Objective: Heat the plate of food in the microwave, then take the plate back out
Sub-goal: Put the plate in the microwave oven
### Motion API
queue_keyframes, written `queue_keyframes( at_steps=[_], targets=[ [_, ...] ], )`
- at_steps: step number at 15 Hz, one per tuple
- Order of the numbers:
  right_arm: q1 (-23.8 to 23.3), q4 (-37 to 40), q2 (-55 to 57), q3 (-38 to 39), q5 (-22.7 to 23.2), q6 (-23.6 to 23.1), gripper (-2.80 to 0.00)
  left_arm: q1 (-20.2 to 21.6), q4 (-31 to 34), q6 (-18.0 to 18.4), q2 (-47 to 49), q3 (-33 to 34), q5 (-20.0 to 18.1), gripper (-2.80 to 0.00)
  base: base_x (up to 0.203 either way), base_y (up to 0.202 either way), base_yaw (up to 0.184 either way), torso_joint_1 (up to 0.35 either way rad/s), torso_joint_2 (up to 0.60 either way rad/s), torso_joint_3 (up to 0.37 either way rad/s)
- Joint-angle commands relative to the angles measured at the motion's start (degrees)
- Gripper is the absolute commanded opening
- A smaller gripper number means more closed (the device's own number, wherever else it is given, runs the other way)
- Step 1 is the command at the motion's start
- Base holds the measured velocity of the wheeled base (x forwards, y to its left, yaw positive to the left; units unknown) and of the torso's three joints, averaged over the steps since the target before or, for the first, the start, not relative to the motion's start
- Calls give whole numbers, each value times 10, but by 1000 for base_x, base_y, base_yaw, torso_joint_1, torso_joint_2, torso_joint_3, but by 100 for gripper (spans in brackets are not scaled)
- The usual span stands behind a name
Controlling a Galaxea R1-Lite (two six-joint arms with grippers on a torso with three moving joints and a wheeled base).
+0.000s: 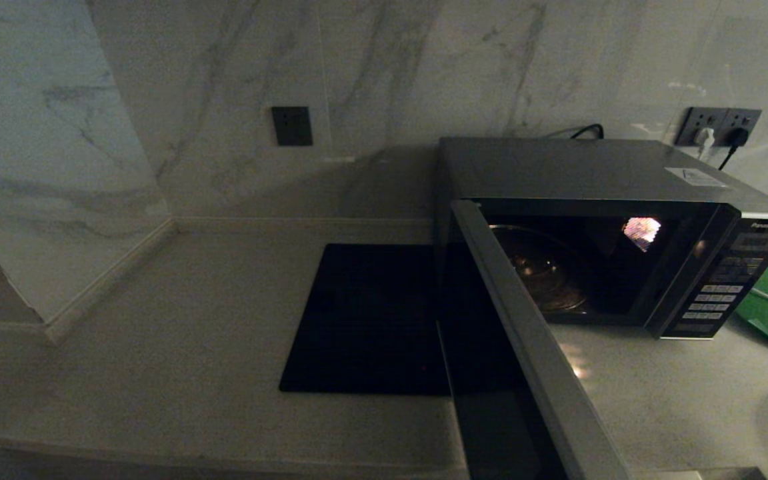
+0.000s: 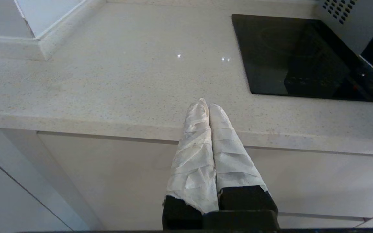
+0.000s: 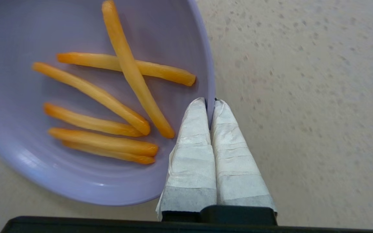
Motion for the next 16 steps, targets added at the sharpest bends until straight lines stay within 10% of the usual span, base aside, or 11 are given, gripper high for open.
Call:
queue_keyframes(
  at_steps=[1, 16],
  targets=[
    [0, 0, -37, 11, 1, 1, -280, 1, 0, 0, 0, 0, 0, -280, 0, 0, 0, 0, 0, 0],
    [68, 1, -179, 132, 96, -42, -280, 0, -1, 0, 0, 0, 0, -280, 0, 0, 0, 0, 0, 0]
  ],
)
